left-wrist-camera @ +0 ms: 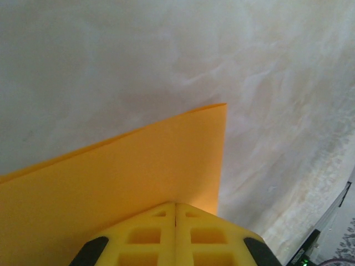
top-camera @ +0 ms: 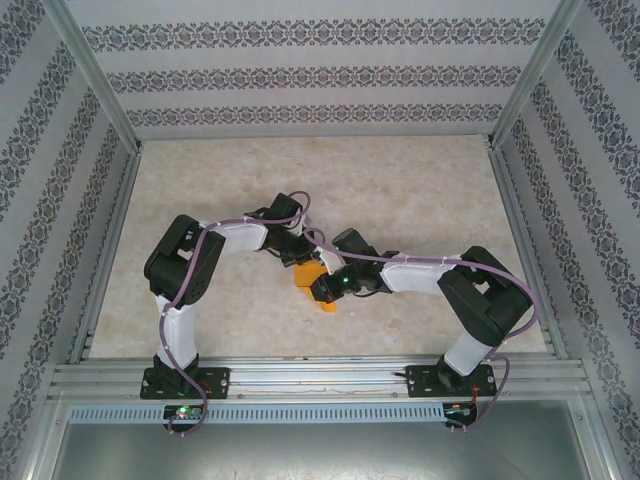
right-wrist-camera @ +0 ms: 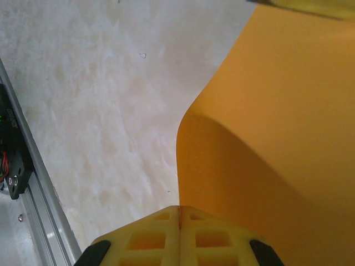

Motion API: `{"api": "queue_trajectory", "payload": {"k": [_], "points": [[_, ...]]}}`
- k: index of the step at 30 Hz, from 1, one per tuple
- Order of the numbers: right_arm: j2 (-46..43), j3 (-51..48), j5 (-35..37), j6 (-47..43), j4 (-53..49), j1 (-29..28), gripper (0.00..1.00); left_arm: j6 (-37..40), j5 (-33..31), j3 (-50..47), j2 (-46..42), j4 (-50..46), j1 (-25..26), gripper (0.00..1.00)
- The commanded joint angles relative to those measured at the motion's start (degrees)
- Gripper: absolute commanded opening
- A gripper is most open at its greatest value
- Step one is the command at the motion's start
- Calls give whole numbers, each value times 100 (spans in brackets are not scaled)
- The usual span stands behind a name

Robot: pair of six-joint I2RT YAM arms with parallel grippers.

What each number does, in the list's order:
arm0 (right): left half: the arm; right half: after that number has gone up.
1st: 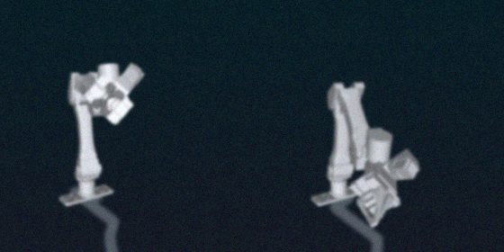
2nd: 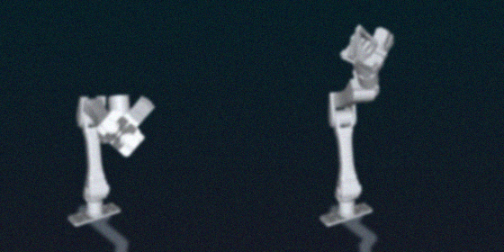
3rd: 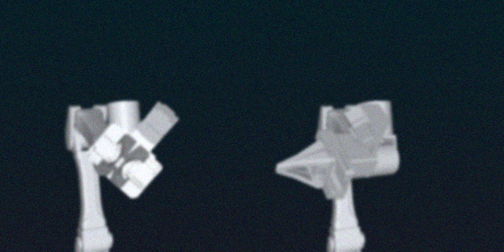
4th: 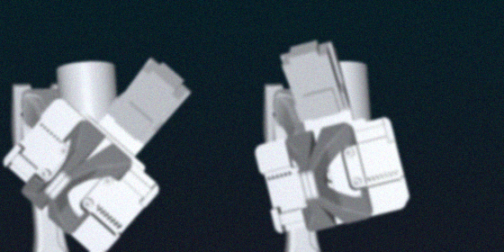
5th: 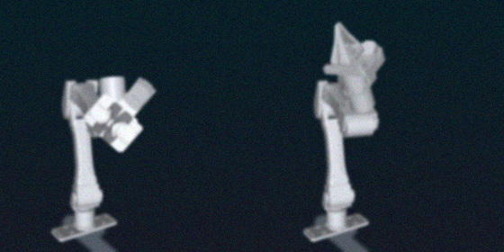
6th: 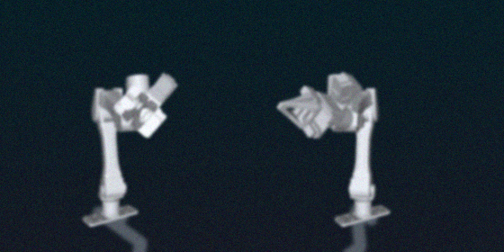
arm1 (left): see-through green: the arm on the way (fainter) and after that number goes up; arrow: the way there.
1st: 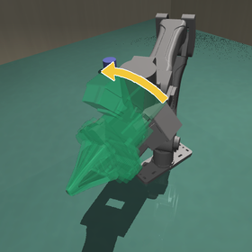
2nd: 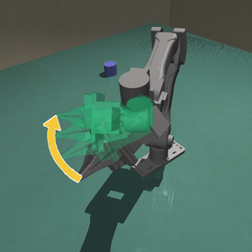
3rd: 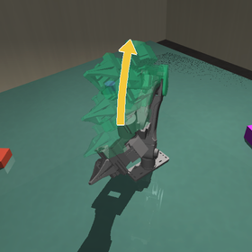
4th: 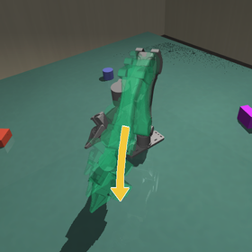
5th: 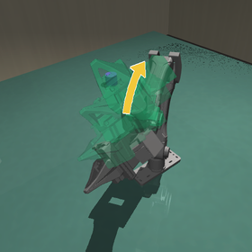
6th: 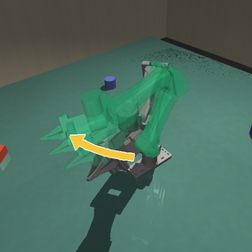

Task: Fold a paper plane with a square sheet of paper (fold left side to right side)
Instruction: Third fold the triangle at the center of the table.

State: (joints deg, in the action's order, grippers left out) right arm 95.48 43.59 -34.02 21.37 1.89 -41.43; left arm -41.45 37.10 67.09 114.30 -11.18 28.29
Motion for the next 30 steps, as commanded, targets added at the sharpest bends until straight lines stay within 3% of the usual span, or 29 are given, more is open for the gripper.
{"api": "queue_trajectory", "payload": {"k": [1, 12, 22, 30], "points": [[85, -86, -142, 162, 79, 87, 0, 303, -240, 139, 123, -411, 107, 2], [85, -79, 114, 631, -178, 365, 0, 638, -525, 241, 189, -754, 181, 0], [104, 112, 880, 581, -584, 410, 0, 630, -520, 274, 215, -747, 216, 0], [188, 261, 1004, 475, -655, 416, 0, 603, -506, 262, 224, -719, 222, 0]]}}
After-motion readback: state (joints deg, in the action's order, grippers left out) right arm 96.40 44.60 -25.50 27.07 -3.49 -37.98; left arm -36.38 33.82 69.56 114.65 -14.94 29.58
